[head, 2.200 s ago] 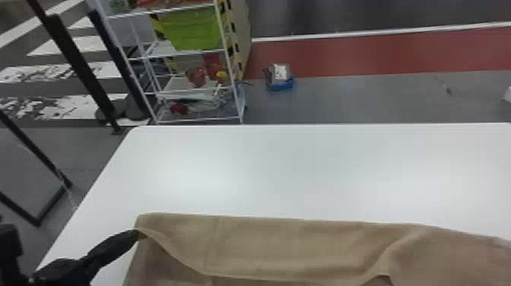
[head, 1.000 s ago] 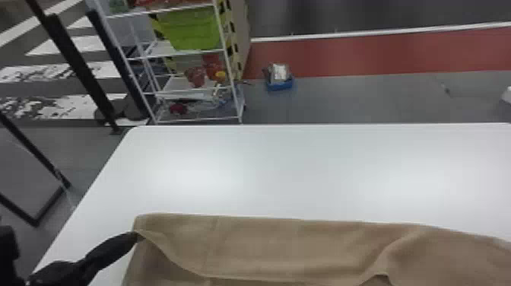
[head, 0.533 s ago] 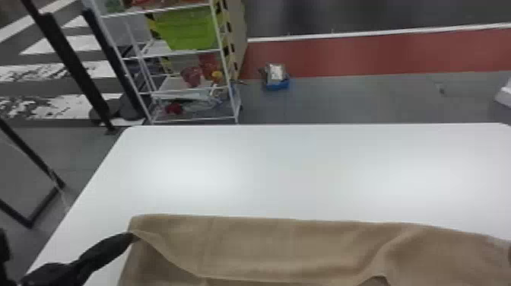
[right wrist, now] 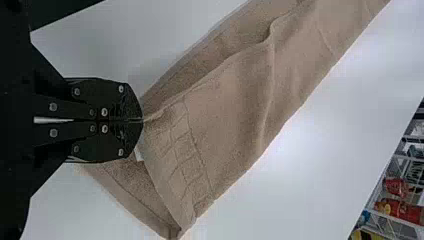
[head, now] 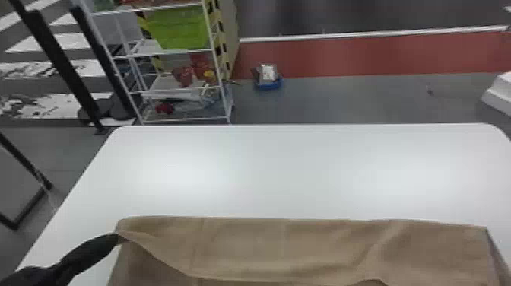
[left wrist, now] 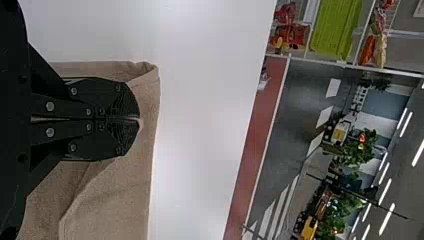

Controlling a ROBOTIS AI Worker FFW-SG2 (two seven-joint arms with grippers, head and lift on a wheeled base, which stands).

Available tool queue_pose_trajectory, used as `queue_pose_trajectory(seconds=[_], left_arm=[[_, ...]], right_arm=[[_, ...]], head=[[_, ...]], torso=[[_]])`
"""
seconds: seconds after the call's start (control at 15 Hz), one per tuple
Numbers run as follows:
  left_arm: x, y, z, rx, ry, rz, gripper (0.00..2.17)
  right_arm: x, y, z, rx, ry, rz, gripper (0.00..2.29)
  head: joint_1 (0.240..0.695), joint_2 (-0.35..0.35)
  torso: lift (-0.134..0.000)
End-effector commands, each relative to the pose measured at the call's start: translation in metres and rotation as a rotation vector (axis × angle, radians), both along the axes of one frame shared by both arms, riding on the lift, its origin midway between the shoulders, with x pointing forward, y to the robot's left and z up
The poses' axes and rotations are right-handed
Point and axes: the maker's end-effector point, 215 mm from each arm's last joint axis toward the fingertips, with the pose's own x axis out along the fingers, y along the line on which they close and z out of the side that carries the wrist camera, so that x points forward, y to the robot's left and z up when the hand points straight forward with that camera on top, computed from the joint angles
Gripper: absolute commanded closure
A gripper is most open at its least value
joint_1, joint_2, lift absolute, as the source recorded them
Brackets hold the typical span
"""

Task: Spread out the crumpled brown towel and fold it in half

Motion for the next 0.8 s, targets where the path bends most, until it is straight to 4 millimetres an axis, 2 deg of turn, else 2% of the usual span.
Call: queue_pose_trajectory(seconds=[0.0, 0.13, 0.33, 0.47, 0.6, 0.73], left_arm=[[0.0, -0.003, 0.007, 0.003, -0.006, -0.005, 1.33], [-0.001, -0.007, 0.016, -0.007, -0.006, -0.007, 1.33], [-0.006, -0.019, 0.03, -0.035, 0.014, -0.015, 1.33], [-0.007, -0.025, 0.039, -0.033, 0.017, -0.025, 1.33], [-0.014, -0.024, 0.041, -0.029, 0.026, -0.027, 1.33], [-0.022, -0.021, 0.034, -0.022, 0.051, -0.022, 1.33]], right_arm=[[0.006, -0.012, 0.019, 0.021, -0.046, -0.022, 1.51], [0.016, -0.028, 0.044, 0.037, -0.114, -0.042, 1.51], [0.044, -0.055, 0.084, 0.066, -0.221, -0.098, 1.51], [0.057, -0.075, 0.106, 0.087, -0.277, -0.143, 1.51], [0.061, -0.08, 0.109, 0.091, -0.282, -0.148, 1.51], [0.053, -0.076, 0.099, 0.09, -0.264, -0.132, 1.51]], head=[[0.695, 0.13], [0.695, 0.1], [0.695, 0.056], [0.695, -0.005], [0.695, -0.045], [0.695, -0.068]], torso=[[-0.124], [-0.124], [-0.124], [-0.124], [-0.124], [-0.124]])
